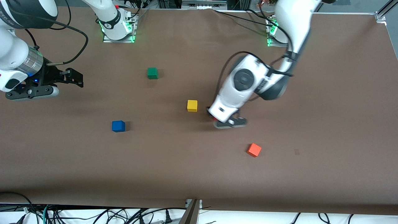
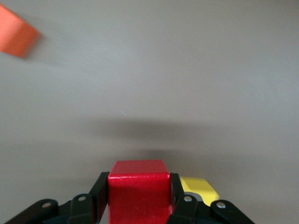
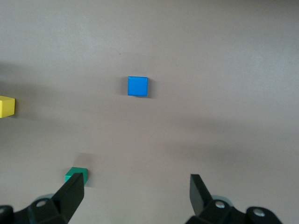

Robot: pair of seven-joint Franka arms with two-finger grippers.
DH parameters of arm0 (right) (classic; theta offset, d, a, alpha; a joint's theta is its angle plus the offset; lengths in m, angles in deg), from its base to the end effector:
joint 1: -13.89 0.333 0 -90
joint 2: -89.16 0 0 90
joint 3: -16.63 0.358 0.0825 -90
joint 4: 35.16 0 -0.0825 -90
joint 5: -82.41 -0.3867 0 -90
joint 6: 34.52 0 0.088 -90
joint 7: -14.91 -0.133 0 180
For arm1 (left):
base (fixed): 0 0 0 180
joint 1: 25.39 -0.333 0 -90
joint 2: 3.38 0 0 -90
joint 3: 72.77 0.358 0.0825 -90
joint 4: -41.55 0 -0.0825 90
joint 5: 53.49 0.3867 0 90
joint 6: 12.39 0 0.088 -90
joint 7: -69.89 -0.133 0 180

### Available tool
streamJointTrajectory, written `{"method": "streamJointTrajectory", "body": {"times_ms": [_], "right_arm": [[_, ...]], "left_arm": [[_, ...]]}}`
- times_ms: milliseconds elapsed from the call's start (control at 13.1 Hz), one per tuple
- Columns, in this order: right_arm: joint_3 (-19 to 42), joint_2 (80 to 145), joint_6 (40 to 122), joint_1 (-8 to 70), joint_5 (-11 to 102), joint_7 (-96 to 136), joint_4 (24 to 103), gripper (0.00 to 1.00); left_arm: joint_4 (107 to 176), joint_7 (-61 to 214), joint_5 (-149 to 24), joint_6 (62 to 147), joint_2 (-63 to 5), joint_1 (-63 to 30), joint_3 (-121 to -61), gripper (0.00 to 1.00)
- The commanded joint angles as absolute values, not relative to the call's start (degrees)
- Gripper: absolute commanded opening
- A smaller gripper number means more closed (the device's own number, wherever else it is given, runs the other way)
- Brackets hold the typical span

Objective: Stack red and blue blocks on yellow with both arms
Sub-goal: 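Carry the red cube over the yellow cube while the right gripper reaches blue, then lower the red cube onto the yellow cube while the right gripper grasps blue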

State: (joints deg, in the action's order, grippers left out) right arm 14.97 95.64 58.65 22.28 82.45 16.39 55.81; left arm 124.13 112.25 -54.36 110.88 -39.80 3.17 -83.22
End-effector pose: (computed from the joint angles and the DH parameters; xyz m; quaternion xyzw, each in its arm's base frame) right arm 0.5901 0.0704 0.5719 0.9967 0.0716 -0.0372 0.0037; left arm 0.6025 -0.4547 0.3368 0.9959 0.0527 -0.0070 0.0726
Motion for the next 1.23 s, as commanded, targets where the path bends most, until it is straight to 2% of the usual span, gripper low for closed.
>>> {"method": "streamJointTrajectory", "body": {"times_ms": [0, 230, 460, 843, 996, 1149], "right_arm": [[15.1, 98.7, 58.5, 22.4, 81.4, 15.9, 54.5, 1.0], [15.5, 102.5, 61.3, 22.8, 79.4, 16.1, 53.4, 1.0], [15.4, 110.1, 65.7, 22.8, 79.5, 16.5, 53.5, 1.0], [15.5, 124.4, 80.0, 23.2, 79.4, 18.2, 52.9, 1.0], [15.6, 127.3, 83.8, 23.9, 79.4, 19.2, 52.9, 1.0], [15.5, 128.2, 84.0, 24.2, 79.3, 19.3, 53.1, 1.0]], "left_arm": [[120.0, 112.3, -50.6, 109.6, -42.2, 7.3, -82.1, 0.14], [118.8, 112.3, -47.5, 109.7, -43.9, 11.2, -82.1, 0.15], [118.1, 112.3, -45.5, 110.2, -45.7, 12.6, -82.1, 0.17], [115.5, 113.4, -41.3, 110.3, -49.6, 15.9, -82.1, 0.18], [115.5, 114.7, -41.0, 110.6, -49.5, 16.2, -82.2, 0.18], [116.1, 116.4, -40.9, 113.4, -49.6, 16.2, -82.1, 0.18]]}}
